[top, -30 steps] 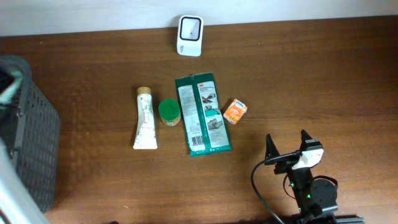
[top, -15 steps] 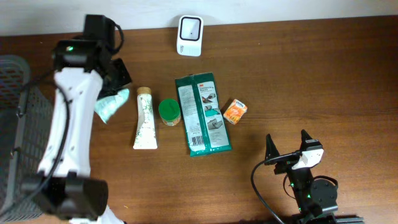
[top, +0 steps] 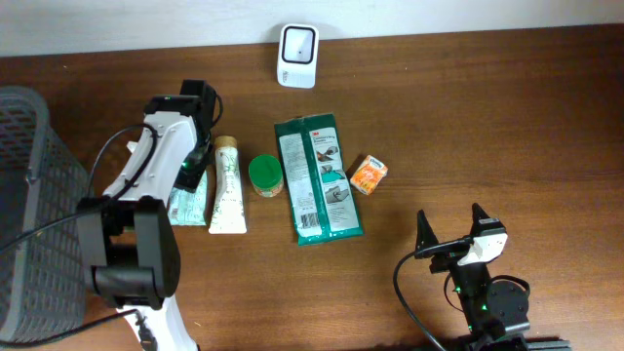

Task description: Scan the item barcode

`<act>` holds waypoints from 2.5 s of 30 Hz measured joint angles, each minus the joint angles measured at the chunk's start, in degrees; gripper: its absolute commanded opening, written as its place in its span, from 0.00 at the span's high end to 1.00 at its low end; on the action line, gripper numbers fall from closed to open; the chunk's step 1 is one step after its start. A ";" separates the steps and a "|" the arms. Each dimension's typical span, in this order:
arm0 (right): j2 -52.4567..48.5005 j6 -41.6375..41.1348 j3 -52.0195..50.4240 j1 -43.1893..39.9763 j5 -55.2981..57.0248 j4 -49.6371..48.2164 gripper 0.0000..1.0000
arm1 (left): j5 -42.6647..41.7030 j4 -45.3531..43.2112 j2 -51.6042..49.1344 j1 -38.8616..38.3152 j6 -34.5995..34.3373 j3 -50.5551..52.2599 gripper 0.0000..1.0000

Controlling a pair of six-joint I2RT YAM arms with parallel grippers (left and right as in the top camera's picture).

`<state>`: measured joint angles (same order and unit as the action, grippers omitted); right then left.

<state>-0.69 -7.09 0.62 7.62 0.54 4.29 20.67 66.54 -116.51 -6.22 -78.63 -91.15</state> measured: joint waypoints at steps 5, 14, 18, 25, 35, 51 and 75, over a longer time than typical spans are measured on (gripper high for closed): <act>0.00 0.00 0.00 0.00 0.00 0.00 0.02 | 2.64 -1.42 -1.03 0.00 0.17 0.59 0.01; 0.00 0.00 0.00 0.00 0.00 -0.02 0.02 | 4.44 0.74 0.39 0.00 33.75 -8.50 0.01; 0.00 0.00 0.00 0.00 0.00 0.00 0.01 | -1.09 1.84 7.28 0.00 55.34 -11.26 0.01; 0.00 0.02 0.00 0.00 0.00 -0.02 0.02 | -4.07 3.96 19.54 0.63 64.96 -11.41 0.05; 0.00 0.00 0.00 0.00 0.00 -0.02 0.02 | -5.09 10.21 24.79 20.63 65.83 -11.93 0.01; 0.00 0.00 0.00 0.00 0.00 0.00 0.02 | -8.20 6.86 24.79 25.99 78.16 -11.93 0.07; 0.00 0.00 0.00 0.00 0.00 0.00 0.02 | -13.88 2.82 24.79 29.18 81.26 -4.57 0.00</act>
<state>-0.69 -7.09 0.62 7.62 0.54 4.29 6.79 69.36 -91.72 22.96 2.63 -95.72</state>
